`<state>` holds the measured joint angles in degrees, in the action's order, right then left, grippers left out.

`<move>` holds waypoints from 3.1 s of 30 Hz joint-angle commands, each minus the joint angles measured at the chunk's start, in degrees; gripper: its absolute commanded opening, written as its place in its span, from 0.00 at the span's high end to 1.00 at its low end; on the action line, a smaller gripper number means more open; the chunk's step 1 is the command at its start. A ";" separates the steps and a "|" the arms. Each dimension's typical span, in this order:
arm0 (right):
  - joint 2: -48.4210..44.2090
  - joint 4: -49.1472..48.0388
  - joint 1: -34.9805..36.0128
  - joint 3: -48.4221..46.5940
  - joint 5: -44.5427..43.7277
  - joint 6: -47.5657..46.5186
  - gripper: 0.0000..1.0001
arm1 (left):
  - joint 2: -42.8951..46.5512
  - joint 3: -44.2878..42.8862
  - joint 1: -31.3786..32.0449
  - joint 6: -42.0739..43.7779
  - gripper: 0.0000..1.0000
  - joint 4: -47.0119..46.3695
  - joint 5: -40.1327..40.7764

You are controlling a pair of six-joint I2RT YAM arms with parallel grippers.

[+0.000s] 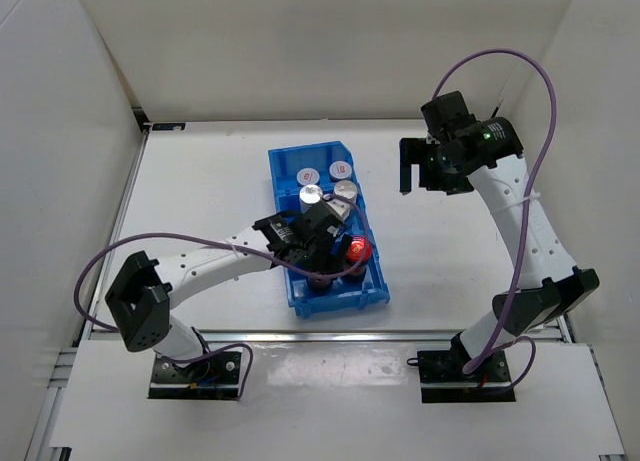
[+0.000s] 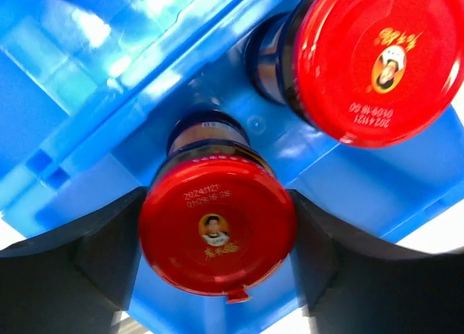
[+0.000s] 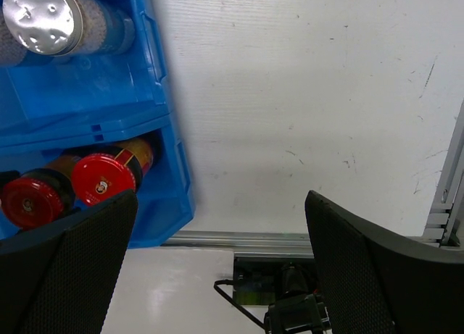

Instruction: Organize the condiment bottles

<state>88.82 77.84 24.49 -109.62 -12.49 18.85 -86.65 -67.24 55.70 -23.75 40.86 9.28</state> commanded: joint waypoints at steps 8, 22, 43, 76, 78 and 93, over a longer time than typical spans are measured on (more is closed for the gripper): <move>0.74 11.54 -0.14 -2.35 -0.08 0.84 0.01 | 1.92 -16.41 -0.51 2.65 0.00 9.13 11.10; -5.76 10.93 -0.14 3.53 -3.40 1.36 0.01 | 15.01 -28.67 -25.19 3.50 0.00 9.43 13.56; -12.61 11.72 -0.14 11.00 -9.13 3.21 0.01 | 32.78 14.53 -44.89 6.57 0.00 -35.73 13.54; -21.40 13.74 -0.14 15.14 -7.37 2.24 0.01 | 18.03 55.64 -49.37 23.82 0.00 -92.19 4.03; -21.40 13.74 -0.14 15.14 -7.90 2.85 0.01 | 16.52 55.64 -49.90 24.63 0.00 -91.49 1.10; -21.40 12.68 -0.14 13.91 -7.82 2.86 0.01 | 3.16 50.98 -52.89 24.71 0.00 -96.58 -6.99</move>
<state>67.85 77.91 24.49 -93.43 -19.57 21.65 -83.22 -15.97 3.20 0.19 -52.14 5.08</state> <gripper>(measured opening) 0.993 1.000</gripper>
